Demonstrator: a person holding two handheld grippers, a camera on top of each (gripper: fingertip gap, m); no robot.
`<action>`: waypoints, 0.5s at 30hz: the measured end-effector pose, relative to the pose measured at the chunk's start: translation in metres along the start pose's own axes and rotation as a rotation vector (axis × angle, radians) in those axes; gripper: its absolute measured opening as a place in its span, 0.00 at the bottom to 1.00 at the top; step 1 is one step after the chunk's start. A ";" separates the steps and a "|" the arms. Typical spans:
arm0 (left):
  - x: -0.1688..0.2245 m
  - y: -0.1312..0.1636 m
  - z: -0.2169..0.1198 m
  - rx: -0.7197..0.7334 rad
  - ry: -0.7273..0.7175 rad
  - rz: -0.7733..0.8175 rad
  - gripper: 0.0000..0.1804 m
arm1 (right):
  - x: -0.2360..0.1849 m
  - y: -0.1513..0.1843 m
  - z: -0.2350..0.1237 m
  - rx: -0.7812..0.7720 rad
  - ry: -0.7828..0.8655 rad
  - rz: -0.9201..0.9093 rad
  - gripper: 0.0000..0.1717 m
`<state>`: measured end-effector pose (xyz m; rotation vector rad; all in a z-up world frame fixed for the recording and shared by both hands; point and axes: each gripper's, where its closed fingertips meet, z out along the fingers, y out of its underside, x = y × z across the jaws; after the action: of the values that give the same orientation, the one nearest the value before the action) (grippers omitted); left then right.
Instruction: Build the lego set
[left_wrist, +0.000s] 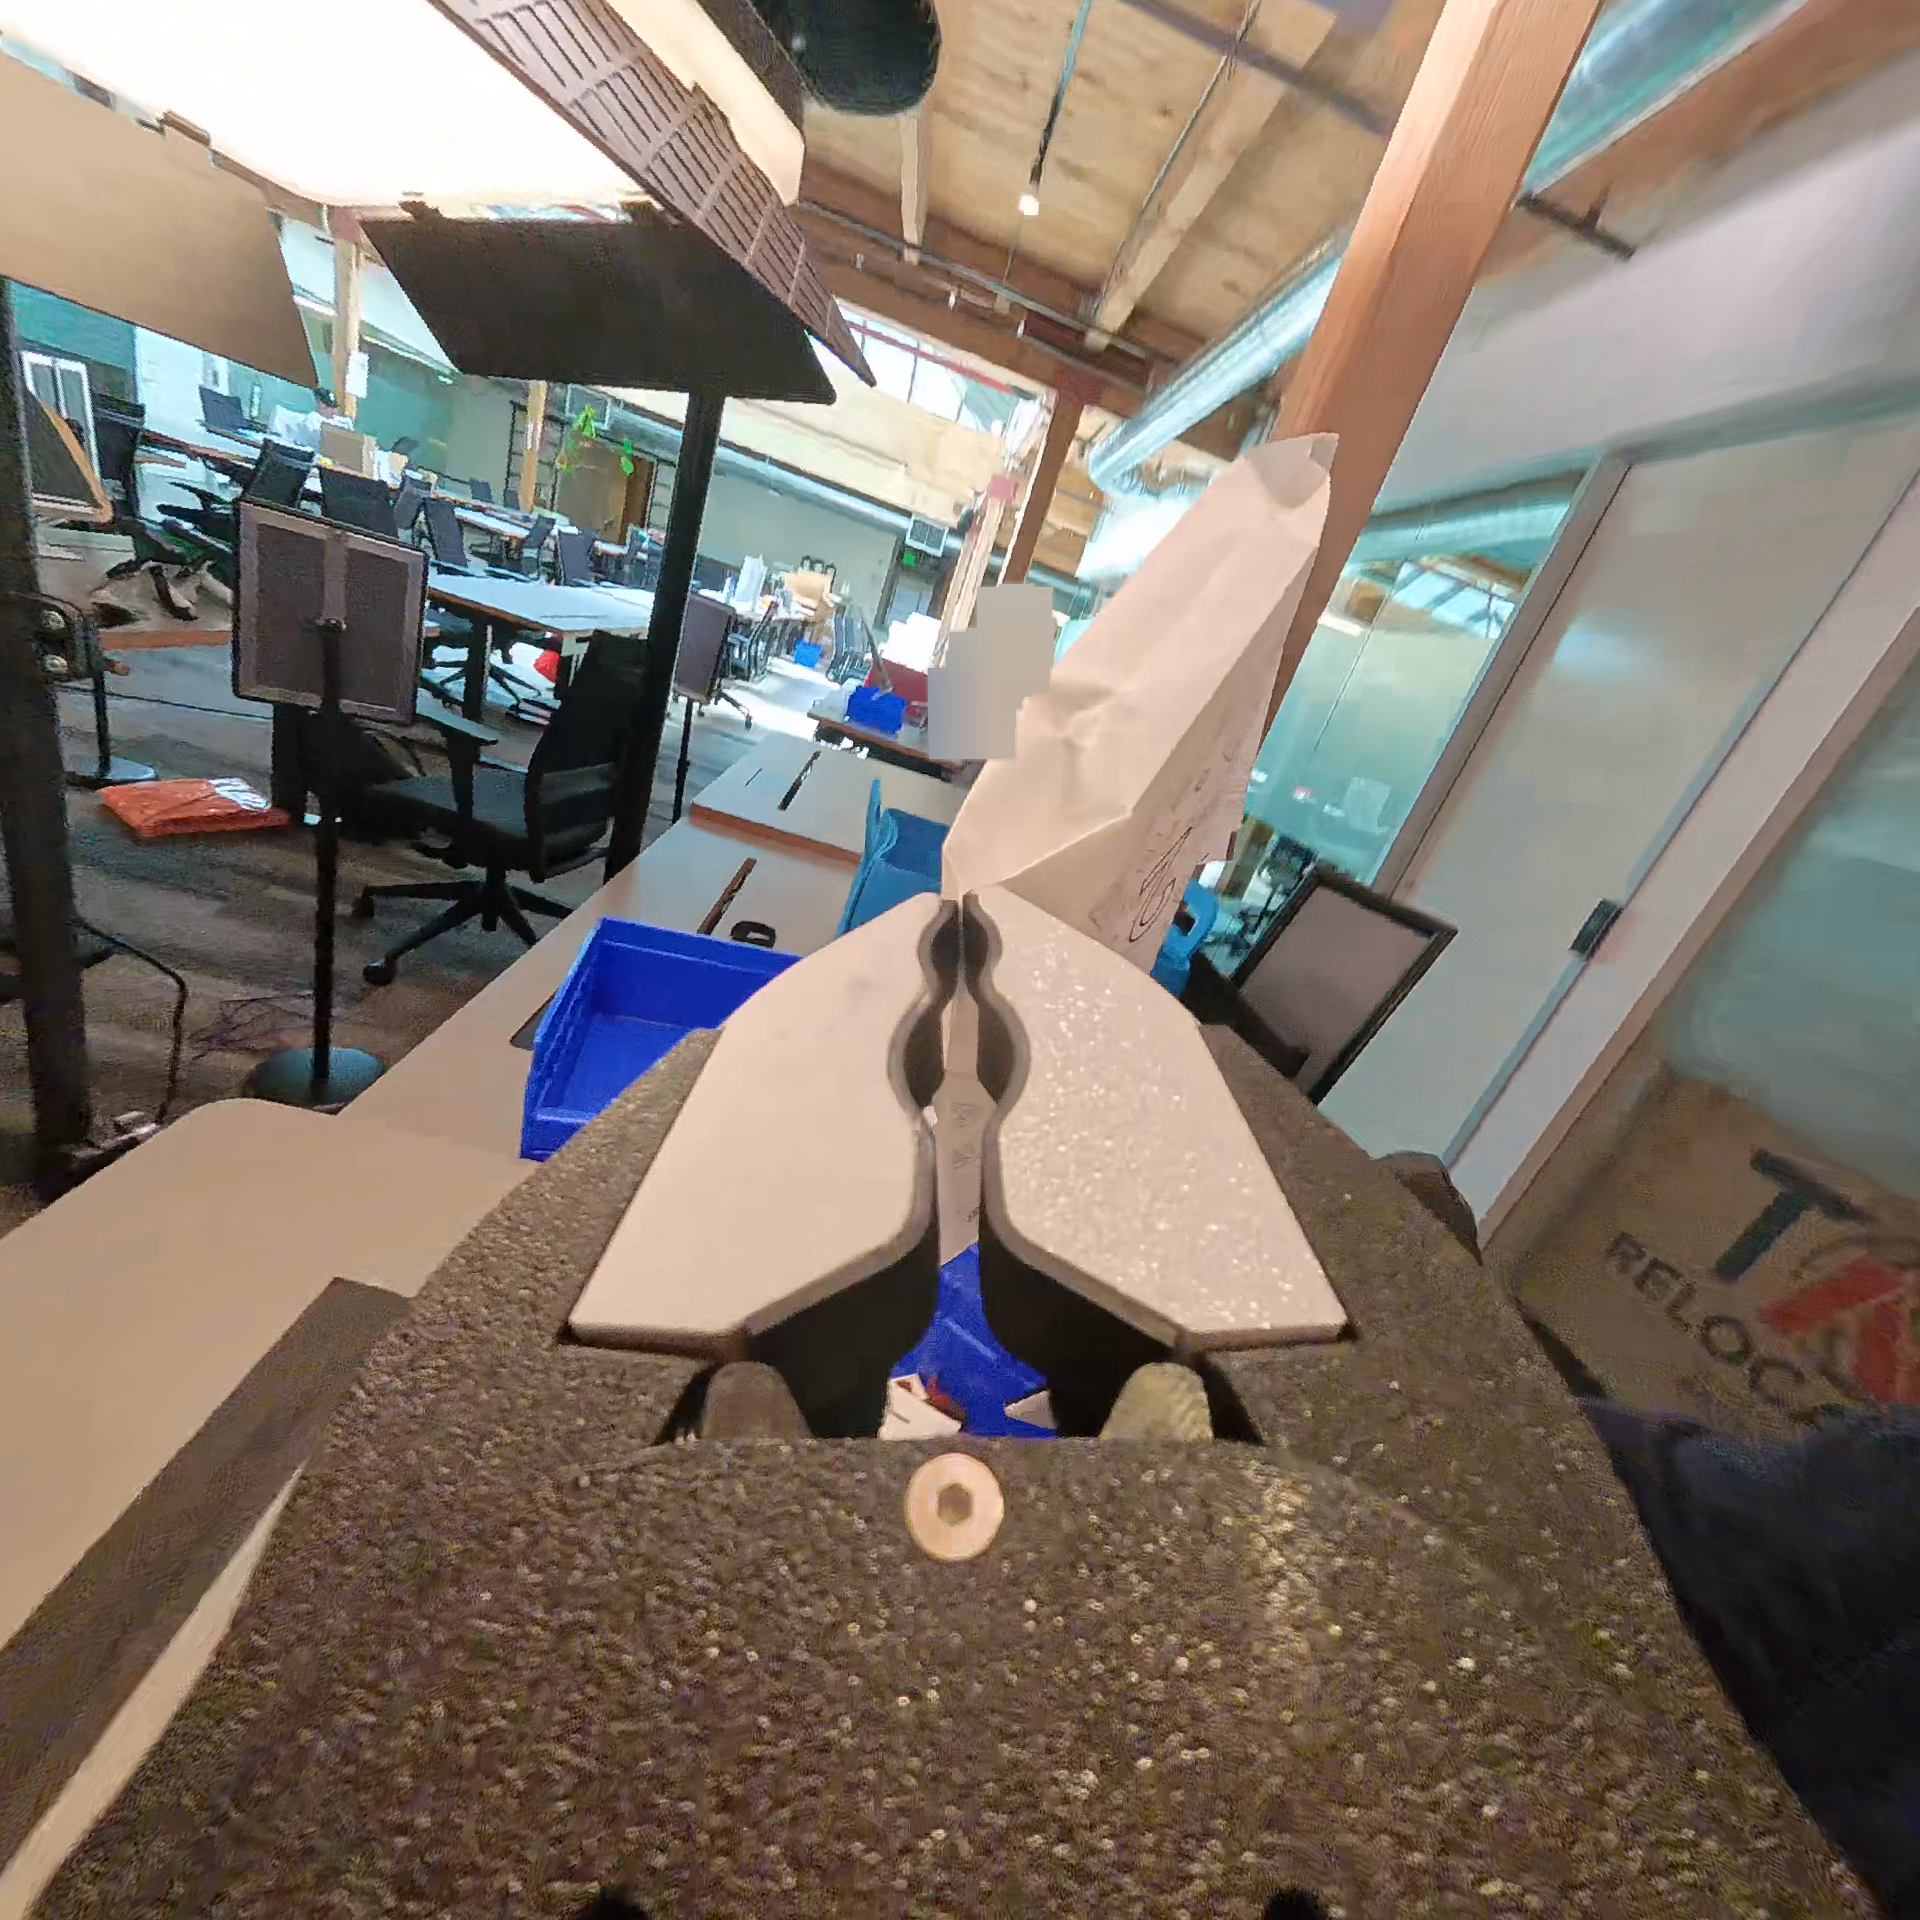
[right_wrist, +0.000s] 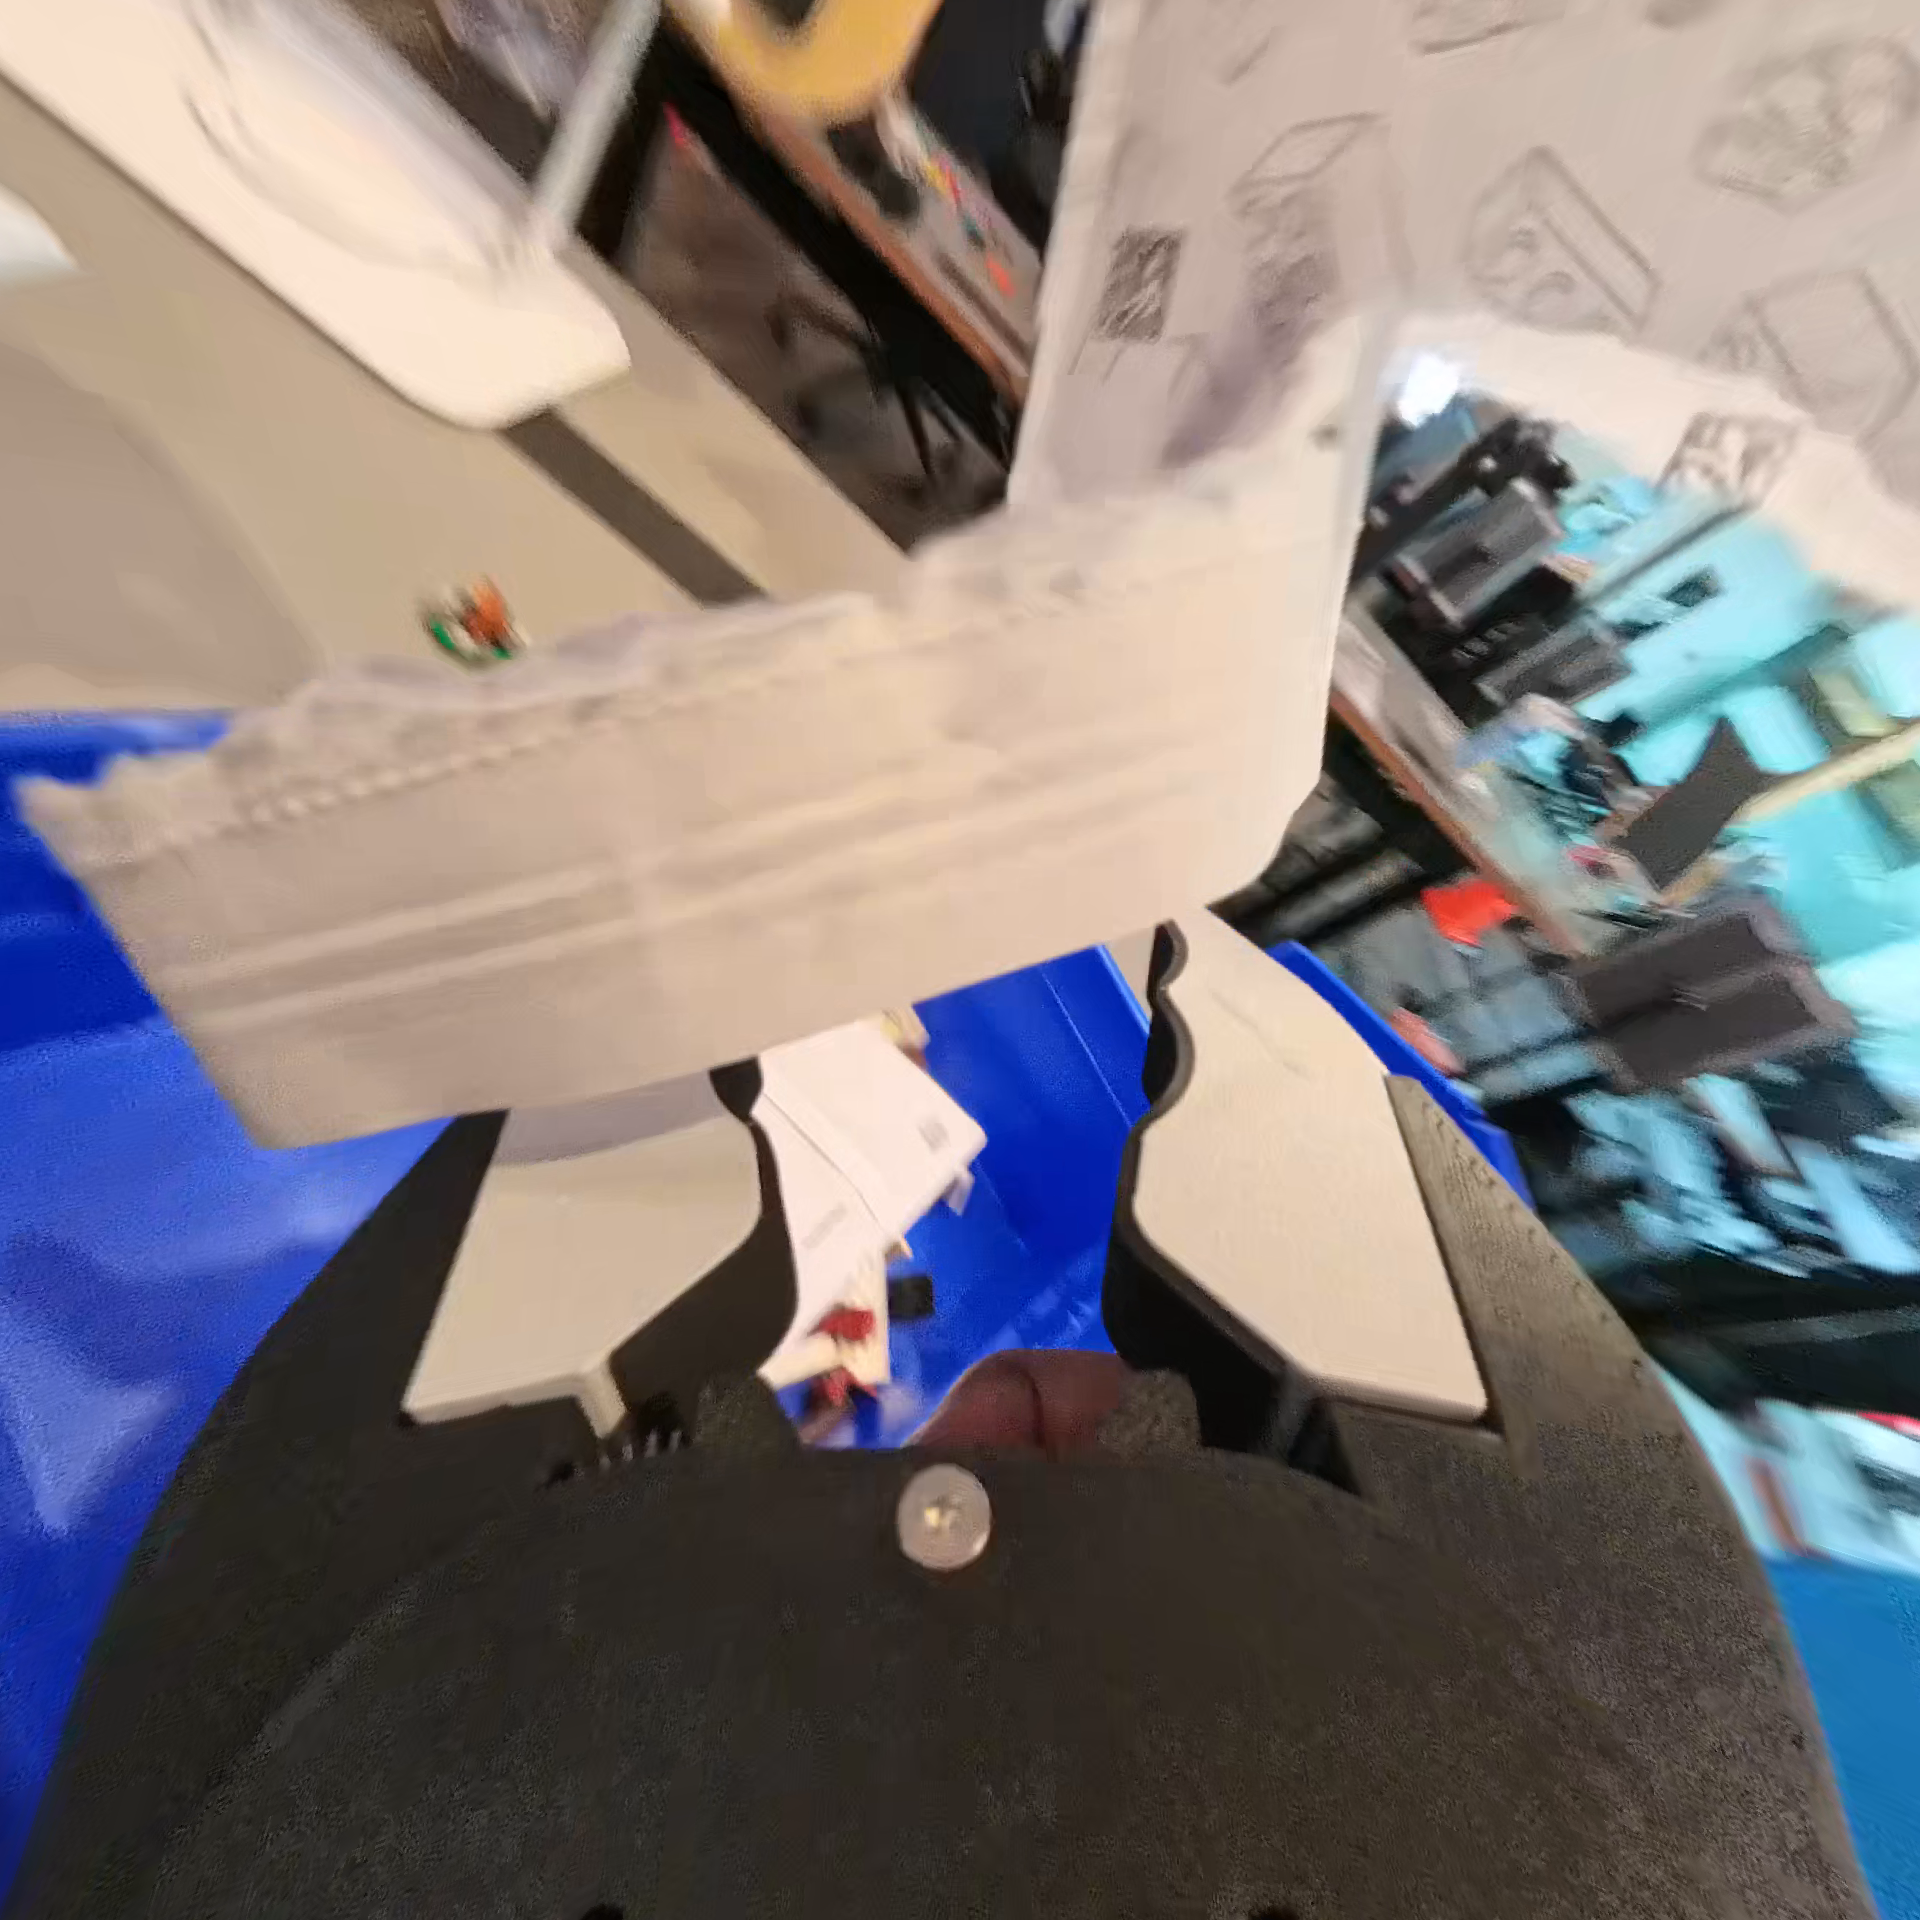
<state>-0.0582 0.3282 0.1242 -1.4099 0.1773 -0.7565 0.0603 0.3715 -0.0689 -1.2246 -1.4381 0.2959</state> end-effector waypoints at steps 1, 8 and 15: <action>-0.001 0.001 -0.004 0.043 0.011 -0.046 0.00 | 0.002 -0.009 -0.002 0.071 -0.054 0.082 0.42; -0.020 0.033 -0.028 0.303 0.035 -0.385 0.00 | 0.011 -0.057 -0.021 0.378 -0.417 0.513 0.29; -0.039 0.083 -0.054 0.500 -0.006 -0.630 0.00 | 0.026 -0.076 -0.041 0.453 -0.473 0.609 0.01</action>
<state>-0.0861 0.3035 0.0248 -0.9790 -0.4591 -1.2122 0.0627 0.3416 0.0166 -1.2262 -1.2424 1.3263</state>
